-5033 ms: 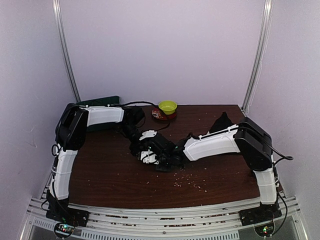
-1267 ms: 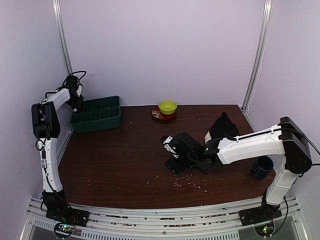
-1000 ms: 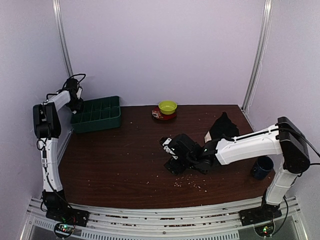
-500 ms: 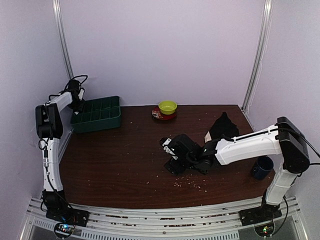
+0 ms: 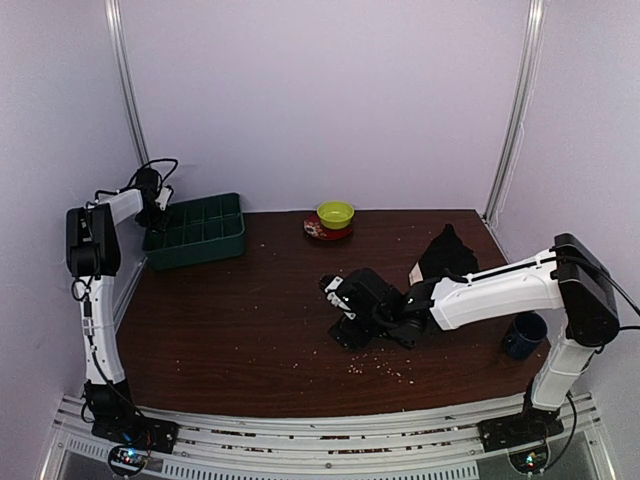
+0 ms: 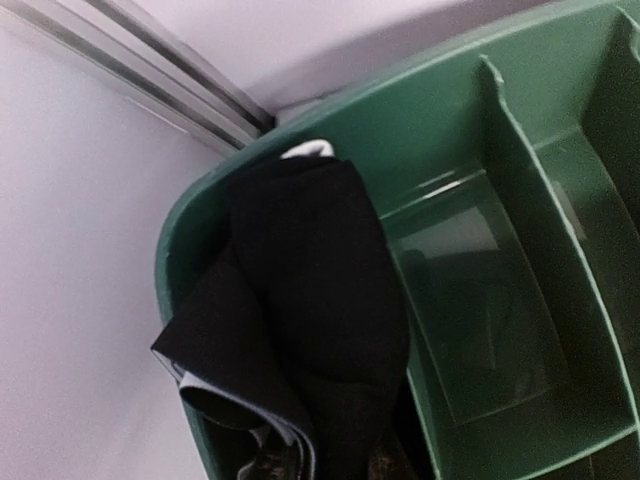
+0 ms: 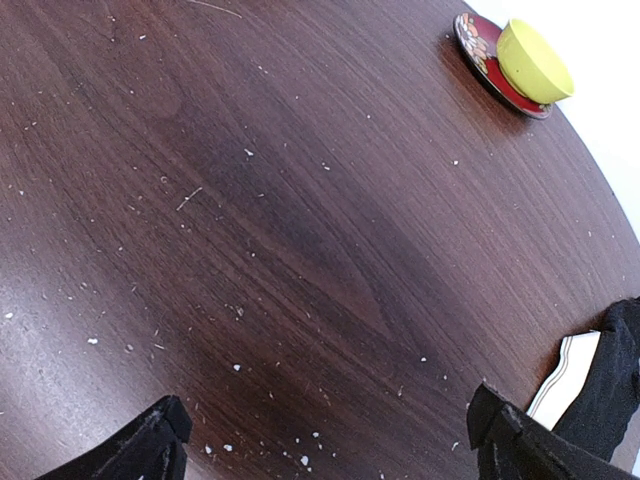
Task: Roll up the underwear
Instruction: Move the storage box to the corner of the board, then place the underwear in the storage box, then move the underwear to the center of the board.
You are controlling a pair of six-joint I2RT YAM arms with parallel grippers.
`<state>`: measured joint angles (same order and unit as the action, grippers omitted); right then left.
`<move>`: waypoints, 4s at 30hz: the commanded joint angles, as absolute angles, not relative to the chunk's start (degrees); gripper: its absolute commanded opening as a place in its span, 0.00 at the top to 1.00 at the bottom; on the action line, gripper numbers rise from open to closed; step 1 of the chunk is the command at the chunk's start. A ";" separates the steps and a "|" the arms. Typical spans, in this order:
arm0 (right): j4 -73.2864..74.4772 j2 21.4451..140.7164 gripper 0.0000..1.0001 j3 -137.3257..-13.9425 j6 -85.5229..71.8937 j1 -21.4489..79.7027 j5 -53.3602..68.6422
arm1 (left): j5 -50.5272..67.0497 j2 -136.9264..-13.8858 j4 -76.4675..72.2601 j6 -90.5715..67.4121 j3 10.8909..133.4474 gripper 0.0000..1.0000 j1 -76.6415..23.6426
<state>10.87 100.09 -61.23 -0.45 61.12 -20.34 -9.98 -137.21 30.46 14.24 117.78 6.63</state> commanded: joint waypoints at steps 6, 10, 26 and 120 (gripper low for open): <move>11.07 99.29 0.00 -61.00 -1.58 61.89 -20.25 | 1.69 -127.68 38.85 24.15 102.28 1.00 5.72; 11.23 99.70 0.00 -61.27 -1.67 62.13 -20.62 | -1.55 -128.92 38.91 20.95 103.57 1.00 6.30; 11.78 100.45 0.00 -61.69 -1.75 62.62 -21.91 | -4.70 -139.10 51.13 9.28 115.98 0.94 7.81; 6.49 107.07 0.32 -53.97 -16.73 31.73 -14.05 | 15.28 -98.38 12.07 13.85 64.51 0.02 -31.47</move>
